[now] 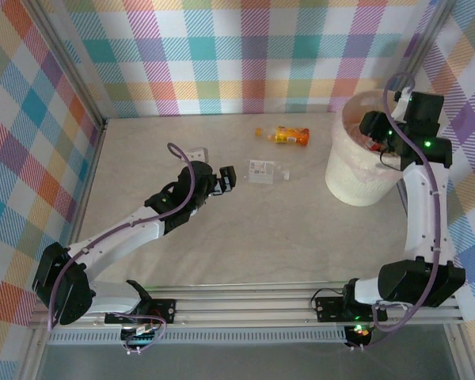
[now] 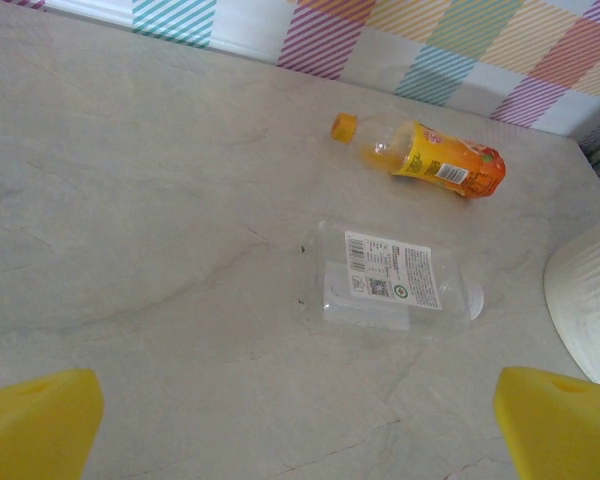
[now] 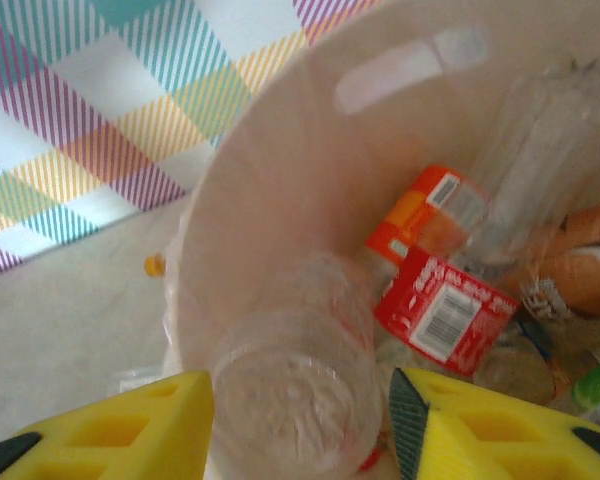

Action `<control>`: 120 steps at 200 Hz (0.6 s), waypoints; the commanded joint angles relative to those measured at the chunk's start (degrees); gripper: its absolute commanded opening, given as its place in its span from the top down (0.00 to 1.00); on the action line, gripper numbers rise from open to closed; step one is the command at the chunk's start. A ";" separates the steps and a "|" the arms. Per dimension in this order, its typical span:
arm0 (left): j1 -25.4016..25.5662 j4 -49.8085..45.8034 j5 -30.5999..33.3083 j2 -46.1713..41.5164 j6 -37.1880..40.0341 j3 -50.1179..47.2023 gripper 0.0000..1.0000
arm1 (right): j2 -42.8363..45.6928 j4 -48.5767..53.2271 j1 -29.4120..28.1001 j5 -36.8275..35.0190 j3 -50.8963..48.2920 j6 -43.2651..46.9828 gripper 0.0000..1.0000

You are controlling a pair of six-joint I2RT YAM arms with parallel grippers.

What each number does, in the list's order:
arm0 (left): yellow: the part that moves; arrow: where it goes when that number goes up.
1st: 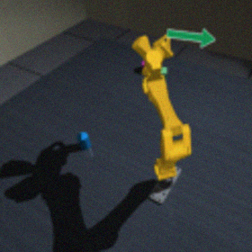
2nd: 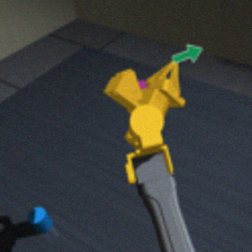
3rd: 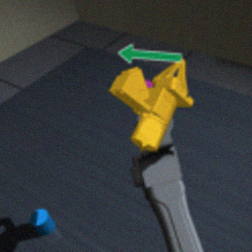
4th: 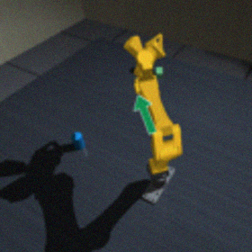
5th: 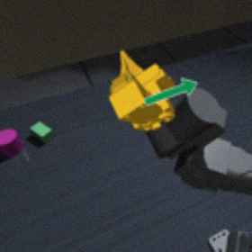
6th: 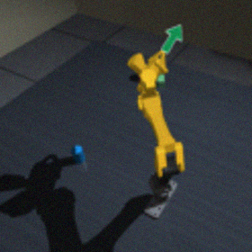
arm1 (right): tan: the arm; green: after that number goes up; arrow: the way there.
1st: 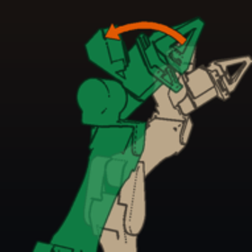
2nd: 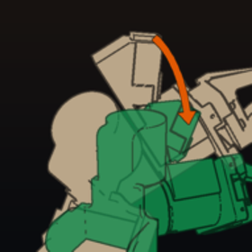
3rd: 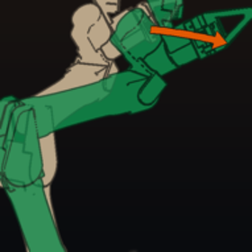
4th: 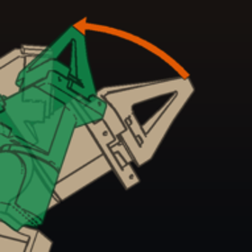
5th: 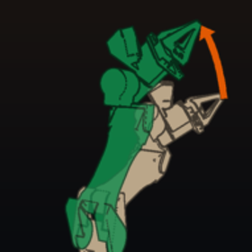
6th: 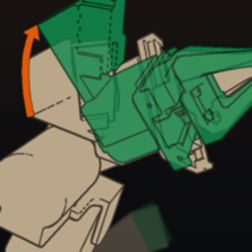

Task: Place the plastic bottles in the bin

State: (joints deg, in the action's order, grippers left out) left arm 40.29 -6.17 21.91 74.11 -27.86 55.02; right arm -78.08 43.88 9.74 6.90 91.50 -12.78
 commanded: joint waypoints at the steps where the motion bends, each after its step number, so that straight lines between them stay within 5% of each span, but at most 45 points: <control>1: -0.62 -1.65 0.01 -0.14 -0.27 1.03 0.00 | -0.66 2.13 0.01 4.06 -1.97 2.22 0.53; 60: -0.57 -2.00 -0.26 0.30 -0.97 0.74 0.00 | -6.81 0.92 0.01 0.69 -0.08 3.19 0.69; 120: -0.57 -2.73 -3.45 2.75 -0.71 2.74 0.00 | -6.82 -1.93 0.02 -1.75 0.90 4.45 0.69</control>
State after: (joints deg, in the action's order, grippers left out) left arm 40.29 -7.77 20.56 75.35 -27.90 55.27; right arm -84.99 43.35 9.74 6.42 90.87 -9.72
